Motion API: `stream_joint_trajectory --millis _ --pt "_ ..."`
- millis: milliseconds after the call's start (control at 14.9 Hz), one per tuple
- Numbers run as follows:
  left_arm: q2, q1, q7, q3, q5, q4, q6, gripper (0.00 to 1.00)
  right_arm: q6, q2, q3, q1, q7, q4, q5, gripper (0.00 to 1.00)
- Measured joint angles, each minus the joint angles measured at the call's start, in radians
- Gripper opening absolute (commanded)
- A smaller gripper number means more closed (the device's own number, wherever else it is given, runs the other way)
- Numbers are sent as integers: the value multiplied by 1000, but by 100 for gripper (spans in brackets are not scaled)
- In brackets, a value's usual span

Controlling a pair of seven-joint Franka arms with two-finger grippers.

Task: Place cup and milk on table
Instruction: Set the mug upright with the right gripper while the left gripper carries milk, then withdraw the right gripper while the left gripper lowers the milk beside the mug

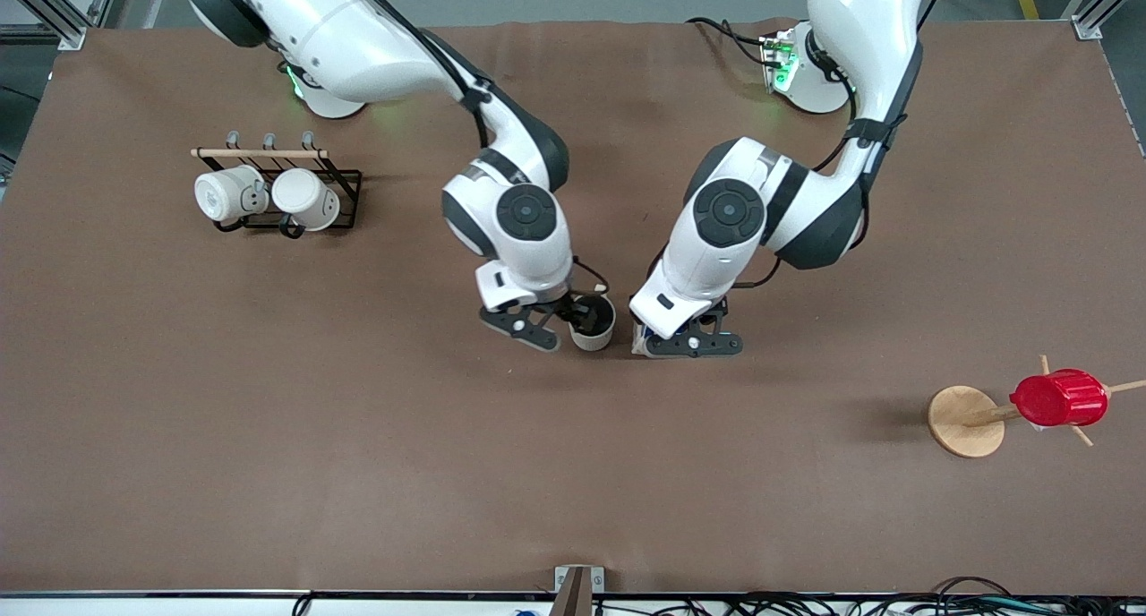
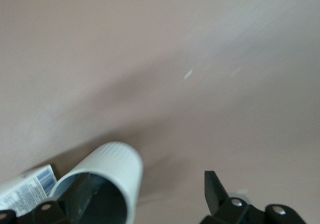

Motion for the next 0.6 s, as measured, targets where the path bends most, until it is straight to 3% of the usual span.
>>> stream_joint_trajectory --millis 268,403,470,604 --pt "18 -15 -71 0 0 5 0 4 -206 -183 -2 -165 -218 -6 -1 100" --pt "21 -19 -76 0 0 7 0 11 -253 -268 -3 -261 -332 -18 -1 100" --pt "22 -20 -77 0 0 7 0 24 -273 -305 -3 -312 -399 -22 -1 100" --pt "22 -20 -77 0 0 11 0 100 -310 -368 -4 -413 -536 -29 -1 100"
